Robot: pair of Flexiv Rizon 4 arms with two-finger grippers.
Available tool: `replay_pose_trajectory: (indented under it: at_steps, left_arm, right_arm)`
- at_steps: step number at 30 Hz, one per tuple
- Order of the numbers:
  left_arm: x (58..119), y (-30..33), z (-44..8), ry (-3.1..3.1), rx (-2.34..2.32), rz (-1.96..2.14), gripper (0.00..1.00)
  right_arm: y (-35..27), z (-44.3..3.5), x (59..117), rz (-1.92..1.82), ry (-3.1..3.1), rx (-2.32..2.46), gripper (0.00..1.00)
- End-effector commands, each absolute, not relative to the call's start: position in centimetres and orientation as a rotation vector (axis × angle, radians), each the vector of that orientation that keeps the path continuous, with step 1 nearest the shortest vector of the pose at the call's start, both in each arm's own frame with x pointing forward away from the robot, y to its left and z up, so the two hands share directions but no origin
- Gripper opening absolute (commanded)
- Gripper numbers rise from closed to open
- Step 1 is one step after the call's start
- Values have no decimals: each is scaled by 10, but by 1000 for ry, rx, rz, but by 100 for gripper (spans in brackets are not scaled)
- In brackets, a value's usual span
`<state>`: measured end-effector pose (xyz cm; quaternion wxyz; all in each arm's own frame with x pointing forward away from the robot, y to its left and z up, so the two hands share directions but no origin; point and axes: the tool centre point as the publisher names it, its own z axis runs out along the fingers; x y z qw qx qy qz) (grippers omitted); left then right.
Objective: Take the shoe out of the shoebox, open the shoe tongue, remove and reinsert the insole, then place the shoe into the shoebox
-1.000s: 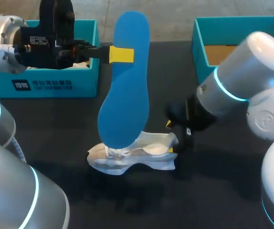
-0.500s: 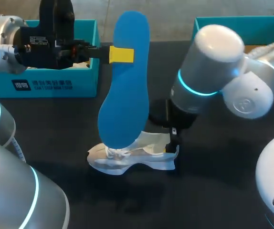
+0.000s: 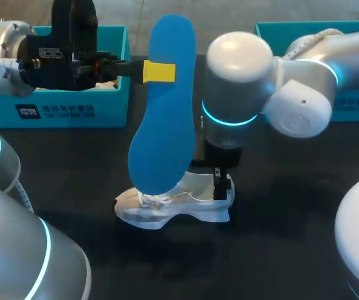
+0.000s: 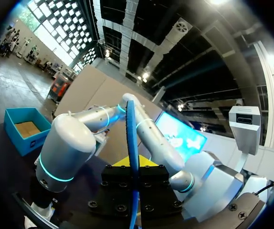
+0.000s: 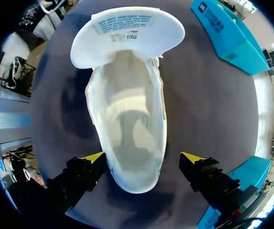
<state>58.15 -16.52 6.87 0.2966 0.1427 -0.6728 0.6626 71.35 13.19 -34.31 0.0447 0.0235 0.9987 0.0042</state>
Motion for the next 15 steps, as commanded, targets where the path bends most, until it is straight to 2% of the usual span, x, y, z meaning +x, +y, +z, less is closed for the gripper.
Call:
replay_pose_trajectory:
  at_steps: [1, 15]
  left_arm:
    - [581, -166, 68, -1788, 379, 1763, 0]
    - [581, -166, 68, -1788, 379, 1763, 0]
  right_arm:
    - [132, -338, 713, 4, 3044, 68, 100]
    - [149, -331, 727, -8, 3070, 15, 100]
